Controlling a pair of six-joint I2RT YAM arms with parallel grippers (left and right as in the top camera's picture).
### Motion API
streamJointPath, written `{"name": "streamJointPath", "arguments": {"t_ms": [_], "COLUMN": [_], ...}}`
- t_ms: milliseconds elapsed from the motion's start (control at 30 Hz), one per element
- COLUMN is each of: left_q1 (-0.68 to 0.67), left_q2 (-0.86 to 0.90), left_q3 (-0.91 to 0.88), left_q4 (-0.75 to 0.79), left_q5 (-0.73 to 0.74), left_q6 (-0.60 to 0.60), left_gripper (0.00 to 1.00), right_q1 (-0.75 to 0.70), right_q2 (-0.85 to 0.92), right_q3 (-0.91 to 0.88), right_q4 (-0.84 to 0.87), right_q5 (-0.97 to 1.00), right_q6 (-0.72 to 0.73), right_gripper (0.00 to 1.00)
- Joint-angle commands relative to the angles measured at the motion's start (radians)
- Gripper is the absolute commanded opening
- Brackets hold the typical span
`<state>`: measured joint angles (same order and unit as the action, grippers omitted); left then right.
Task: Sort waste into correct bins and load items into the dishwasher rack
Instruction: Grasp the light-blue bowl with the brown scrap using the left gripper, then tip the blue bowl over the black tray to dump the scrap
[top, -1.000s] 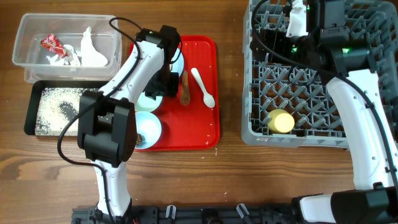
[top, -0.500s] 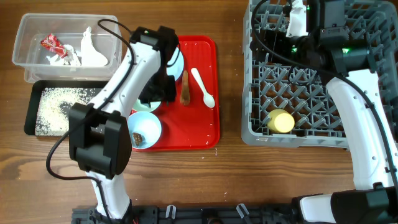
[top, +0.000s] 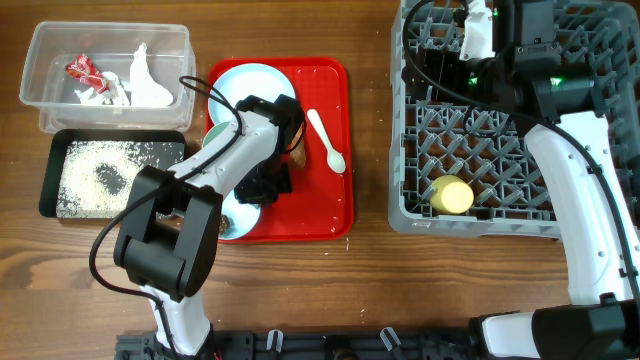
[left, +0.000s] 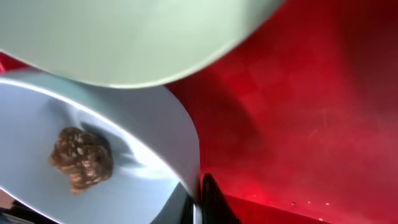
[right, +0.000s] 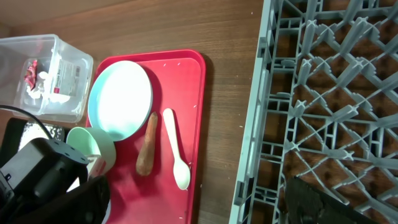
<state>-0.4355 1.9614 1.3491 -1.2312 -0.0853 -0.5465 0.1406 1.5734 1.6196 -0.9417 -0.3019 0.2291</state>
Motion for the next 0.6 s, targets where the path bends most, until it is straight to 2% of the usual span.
{"name": "streamJointPath", "arguments": {"t_ms": [0,133,300,367,500,567], "left_q1": [0.006,0.006,0.006,0.018,0.177,0.299], "left_q2": [-0.035,-0.04,-0.07,-0.098,-0.187,-0.212], "left_q3": [-0.008,0.067,0.259,0.325,0.36,0.36], "left_q4": [-0.025,-0.162,-0.251,-0.251,-0.238,-0.228], "left_q5": [-0.017,-0.015,0.096,0.093,0.098,0.167], "left_q6": [-0.008,0.001,0.13,0.156,0.217,0.318], "left_gripper": [0.04,0.04,0.04,0.04,0.04,0.04], "right_q1": [0.0,0.0,0.0,0.0,0.0,0.0], "right_q2": [0.012,0.012,0.012,0.012,0.012,0.012], "right_q3": [0.01,0.01,0.01,0.01,0.01,0.01], "right_q4": [0.001,0.005,0.011,0.008,0.006,0.006], "right_q5": [0.017,0.017,0.016,0.017,0.017,0.017], "right_q6": [-0.017,-0.017,-0.017,-0.017,-0.018,-0.018], "right_gripper": [0.91,0.91,0.91,0.91,0.91,0.91]}}
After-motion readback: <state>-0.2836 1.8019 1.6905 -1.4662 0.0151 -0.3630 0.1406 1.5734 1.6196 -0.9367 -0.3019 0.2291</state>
